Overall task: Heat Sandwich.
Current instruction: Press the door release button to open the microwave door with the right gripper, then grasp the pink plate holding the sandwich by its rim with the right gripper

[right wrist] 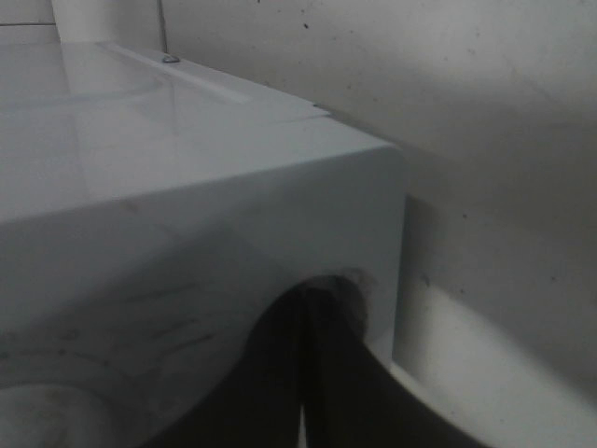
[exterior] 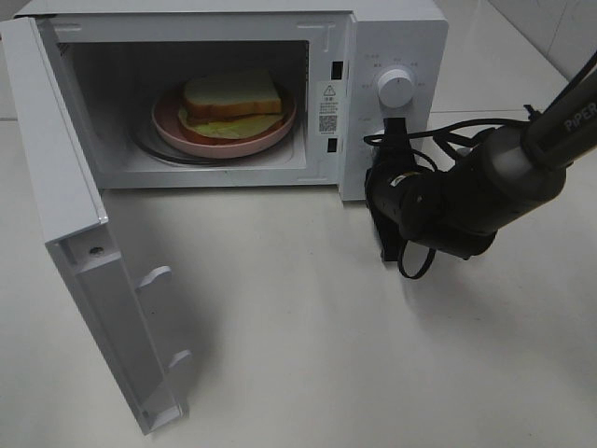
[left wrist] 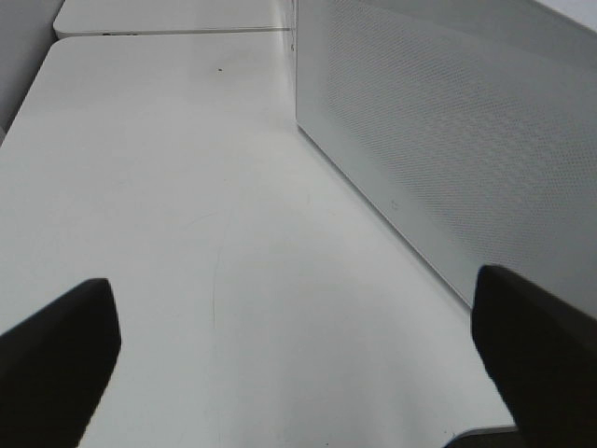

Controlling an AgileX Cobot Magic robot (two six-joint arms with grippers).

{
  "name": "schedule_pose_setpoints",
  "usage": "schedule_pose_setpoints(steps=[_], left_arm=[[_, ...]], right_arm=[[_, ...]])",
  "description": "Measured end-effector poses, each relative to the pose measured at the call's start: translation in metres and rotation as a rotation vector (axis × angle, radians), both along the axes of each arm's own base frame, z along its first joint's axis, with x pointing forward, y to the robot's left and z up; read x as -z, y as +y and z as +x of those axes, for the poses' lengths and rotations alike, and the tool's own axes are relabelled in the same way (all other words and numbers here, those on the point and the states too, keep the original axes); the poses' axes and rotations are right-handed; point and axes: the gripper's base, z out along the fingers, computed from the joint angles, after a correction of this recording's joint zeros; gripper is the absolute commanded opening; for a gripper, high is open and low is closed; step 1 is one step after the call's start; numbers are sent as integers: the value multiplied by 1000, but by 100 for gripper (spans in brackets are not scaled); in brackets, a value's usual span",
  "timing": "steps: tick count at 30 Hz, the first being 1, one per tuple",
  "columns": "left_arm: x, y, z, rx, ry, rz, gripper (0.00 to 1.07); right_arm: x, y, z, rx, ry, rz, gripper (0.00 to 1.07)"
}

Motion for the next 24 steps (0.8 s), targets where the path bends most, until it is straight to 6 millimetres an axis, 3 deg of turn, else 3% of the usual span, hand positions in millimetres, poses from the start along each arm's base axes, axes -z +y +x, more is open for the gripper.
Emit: schedule_pose_setpoints(steps=[11,18,24], left_arm=[[0,0,0,0,0,0,97],[0,0,0,0,0,0,97],[0,0,0,0,0,0,97]], right_arm=[[-14,2,-25,-44,-32,9,0],[-13,-2,-46,-106,49,-18,0],[-33,-6,-65,-222,91,-76,0]])
